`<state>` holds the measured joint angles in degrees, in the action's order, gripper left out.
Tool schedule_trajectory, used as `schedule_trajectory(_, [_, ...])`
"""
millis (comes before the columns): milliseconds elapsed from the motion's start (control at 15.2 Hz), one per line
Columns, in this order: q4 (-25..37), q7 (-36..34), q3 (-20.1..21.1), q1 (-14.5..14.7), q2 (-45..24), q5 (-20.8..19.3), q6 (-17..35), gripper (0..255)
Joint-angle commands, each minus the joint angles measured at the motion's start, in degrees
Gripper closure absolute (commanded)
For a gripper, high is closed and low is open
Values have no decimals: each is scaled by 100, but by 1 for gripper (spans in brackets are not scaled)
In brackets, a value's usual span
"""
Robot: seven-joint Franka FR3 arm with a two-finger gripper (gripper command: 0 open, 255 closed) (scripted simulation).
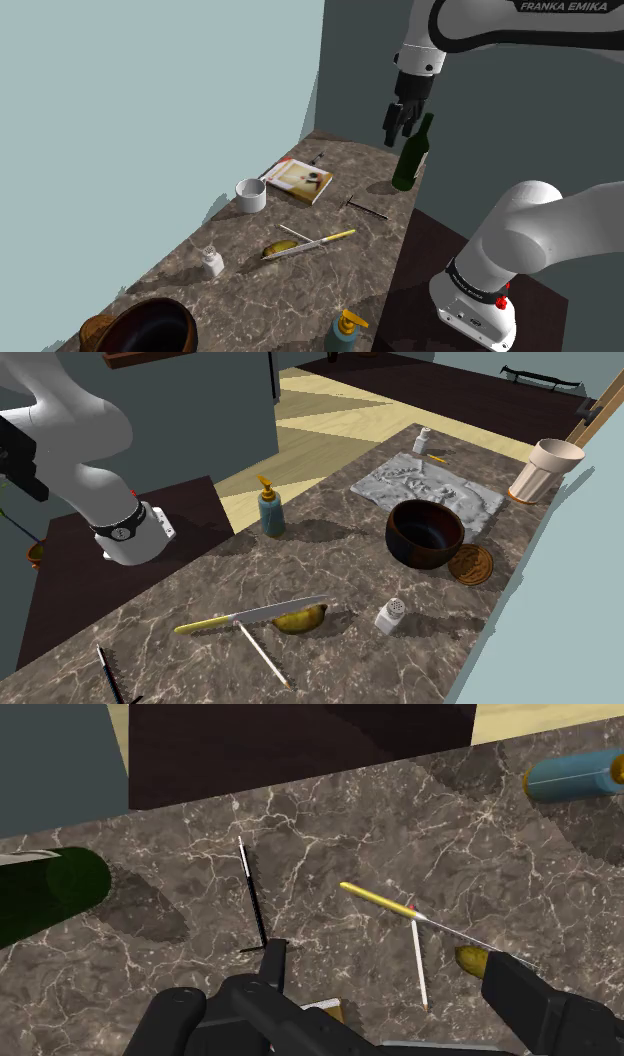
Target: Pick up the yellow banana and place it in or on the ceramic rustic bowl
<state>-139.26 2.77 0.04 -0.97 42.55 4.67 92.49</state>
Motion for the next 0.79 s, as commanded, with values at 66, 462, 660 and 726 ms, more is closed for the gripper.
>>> schedule_trajectory(66, [-102,99,28,70,-83,23,212,0])
schedule_trajectory(462, [-580,688,214,501,-726,173,1503,0])
schedule_trajectory(660, [-729,981,318,718,-1138,252,2151,0])
schedule_trajectory(726, [-766,1078,354,790,-1288,278,2366,0])
